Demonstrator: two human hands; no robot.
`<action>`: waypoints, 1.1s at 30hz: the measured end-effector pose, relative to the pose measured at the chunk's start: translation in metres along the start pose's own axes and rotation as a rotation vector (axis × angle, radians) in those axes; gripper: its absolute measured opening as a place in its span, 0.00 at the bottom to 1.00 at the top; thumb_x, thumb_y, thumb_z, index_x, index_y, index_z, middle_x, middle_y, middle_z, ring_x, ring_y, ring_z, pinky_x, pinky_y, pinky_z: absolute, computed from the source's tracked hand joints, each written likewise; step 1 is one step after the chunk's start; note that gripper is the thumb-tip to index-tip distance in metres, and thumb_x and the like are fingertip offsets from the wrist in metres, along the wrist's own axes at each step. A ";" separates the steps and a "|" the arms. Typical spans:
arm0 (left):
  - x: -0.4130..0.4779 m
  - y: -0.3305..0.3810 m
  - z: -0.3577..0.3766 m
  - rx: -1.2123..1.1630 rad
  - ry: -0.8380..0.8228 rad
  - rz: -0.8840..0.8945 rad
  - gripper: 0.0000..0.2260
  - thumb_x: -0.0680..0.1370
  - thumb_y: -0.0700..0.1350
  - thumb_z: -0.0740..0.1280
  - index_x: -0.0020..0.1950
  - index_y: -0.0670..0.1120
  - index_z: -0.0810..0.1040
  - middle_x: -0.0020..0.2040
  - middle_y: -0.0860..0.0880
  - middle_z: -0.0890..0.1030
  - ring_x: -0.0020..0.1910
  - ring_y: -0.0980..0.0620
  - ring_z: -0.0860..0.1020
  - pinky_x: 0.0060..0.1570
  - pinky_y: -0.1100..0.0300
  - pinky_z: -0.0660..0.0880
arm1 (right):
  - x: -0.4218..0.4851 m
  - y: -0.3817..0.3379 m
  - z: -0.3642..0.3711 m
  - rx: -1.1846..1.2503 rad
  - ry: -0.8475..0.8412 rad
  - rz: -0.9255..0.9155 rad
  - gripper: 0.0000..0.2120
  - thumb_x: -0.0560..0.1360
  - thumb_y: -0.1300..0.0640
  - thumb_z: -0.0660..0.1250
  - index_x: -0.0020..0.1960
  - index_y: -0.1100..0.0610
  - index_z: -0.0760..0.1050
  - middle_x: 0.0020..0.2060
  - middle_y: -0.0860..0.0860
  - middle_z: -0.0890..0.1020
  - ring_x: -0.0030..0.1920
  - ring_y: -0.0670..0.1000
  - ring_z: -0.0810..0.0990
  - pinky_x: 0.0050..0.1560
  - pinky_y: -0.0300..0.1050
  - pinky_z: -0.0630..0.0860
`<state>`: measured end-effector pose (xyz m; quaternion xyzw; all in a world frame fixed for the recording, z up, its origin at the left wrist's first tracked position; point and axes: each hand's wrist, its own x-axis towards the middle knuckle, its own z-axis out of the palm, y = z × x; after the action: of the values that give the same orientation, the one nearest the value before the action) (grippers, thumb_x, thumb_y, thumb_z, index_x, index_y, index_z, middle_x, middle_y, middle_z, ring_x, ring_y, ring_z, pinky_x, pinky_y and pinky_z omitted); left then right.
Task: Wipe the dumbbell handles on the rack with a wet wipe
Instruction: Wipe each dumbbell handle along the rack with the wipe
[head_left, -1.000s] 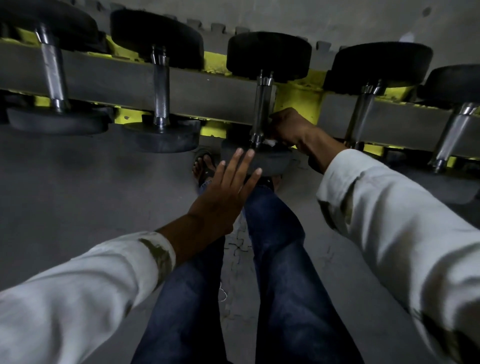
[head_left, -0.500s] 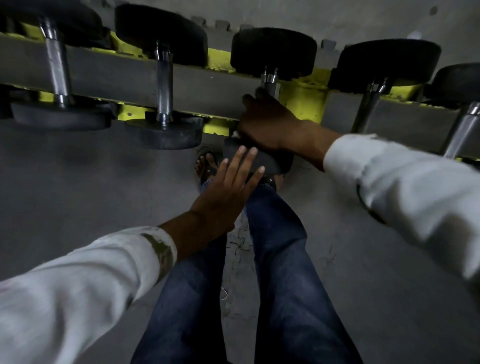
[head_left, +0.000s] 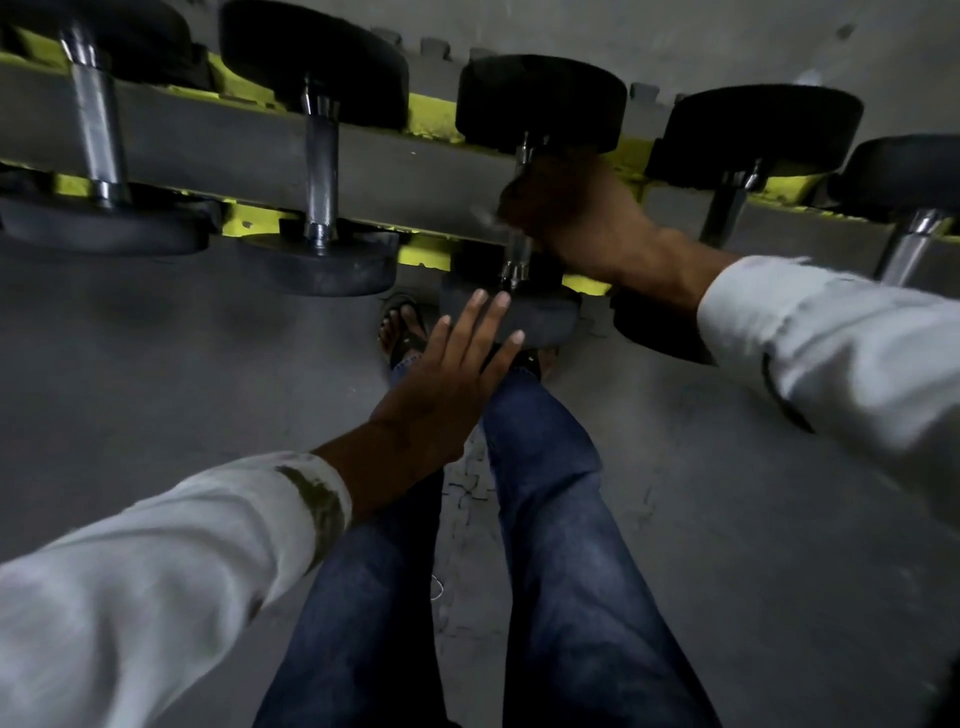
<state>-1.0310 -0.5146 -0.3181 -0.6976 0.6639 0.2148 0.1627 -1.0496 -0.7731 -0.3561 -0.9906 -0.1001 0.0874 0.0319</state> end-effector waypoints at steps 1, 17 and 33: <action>0.000 0.000 0.001 -0.003 -0.005 -0.002 0.47 0.79 0.57 0.63 0.82 0.36 0.39 0.79 0.26 0.37 0.80 0.26 0.47 0.75 0.36 0.62 | -0.003 0.000 0.002 0.031 0.049 0.054 0.10 0.81 0.62 0.60 0.49 0.55 0.80 0.47 0.53 0.84 0.47 0.59 0.82 0.45 0.49 0.76; 0.000 -0.002 -0.009 -0.019 -0.113 0.022 0.50 0.80 0.60 0.64 0.80 0.37 0.31 0.77 0.27 0.31 0.79 0.26 0.40 0.77 0.35 0.56 | -0.004 0.015 0.006 0.200 0.179 0.099 0.14 0.80 0.63 0.58 0.58 0.60 0.81 0.57 0.57 0.84 0.49 0.64 0.84 0.40 0.57 0.82; 0.002 -0.005 0.010 -0.065 0.039 0.007 0.43 0.81 0.56 0.63 0.83 0.37 0.40 0.80 0.27 0.40 0.80 0.27 0.50 0.76 0.36 0.62 | 0.046 -0.020 0.026 2.146 0.549 1.536 0.17 0.77 0.48 0.56 0.52 0.57 0.78 0.49 0.59 0.82 0.42 0.58 0.84 0.45 0.49 0.74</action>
<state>-1.0271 -0.5110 -0.3283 -0.7044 0.6619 0.2232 0.1261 -1.0138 -0.7433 -0.3876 -0.2674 0.6026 -0.0821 0.7474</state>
